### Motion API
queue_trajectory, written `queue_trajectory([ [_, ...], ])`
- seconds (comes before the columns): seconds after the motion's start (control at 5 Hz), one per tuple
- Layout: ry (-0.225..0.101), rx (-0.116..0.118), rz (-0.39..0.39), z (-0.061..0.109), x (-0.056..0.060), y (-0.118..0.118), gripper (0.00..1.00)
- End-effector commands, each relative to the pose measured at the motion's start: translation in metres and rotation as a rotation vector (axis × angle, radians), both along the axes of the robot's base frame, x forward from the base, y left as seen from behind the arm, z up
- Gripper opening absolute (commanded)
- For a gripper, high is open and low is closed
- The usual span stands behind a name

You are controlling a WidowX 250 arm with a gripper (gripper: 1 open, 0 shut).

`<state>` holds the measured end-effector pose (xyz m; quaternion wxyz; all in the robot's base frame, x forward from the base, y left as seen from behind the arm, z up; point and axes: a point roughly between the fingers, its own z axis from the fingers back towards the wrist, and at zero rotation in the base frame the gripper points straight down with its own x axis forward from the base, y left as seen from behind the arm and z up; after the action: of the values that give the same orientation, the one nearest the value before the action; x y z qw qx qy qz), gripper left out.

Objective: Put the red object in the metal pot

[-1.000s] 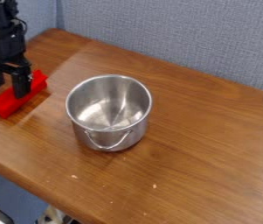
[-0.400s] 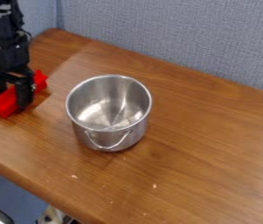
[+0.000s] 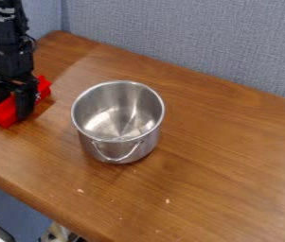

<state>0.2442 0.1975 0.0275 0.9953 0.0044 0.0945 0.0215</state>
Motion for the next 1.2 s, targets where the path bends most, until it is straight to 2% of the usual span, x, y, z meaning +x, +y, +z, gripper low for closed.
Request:
queue_trajectory([
  [0.0, -0.054, 0.02, -0.004, 0.023, 0.007, 0.003, 0.0],
  [0.6, -0.073, -0.004, 0.005, 0.046, 0.004, -0.004, 0.0],
  [1.0, -0.097, -0.039, -0.007, 0.065, 0.005, -0.013, 0.0],
])
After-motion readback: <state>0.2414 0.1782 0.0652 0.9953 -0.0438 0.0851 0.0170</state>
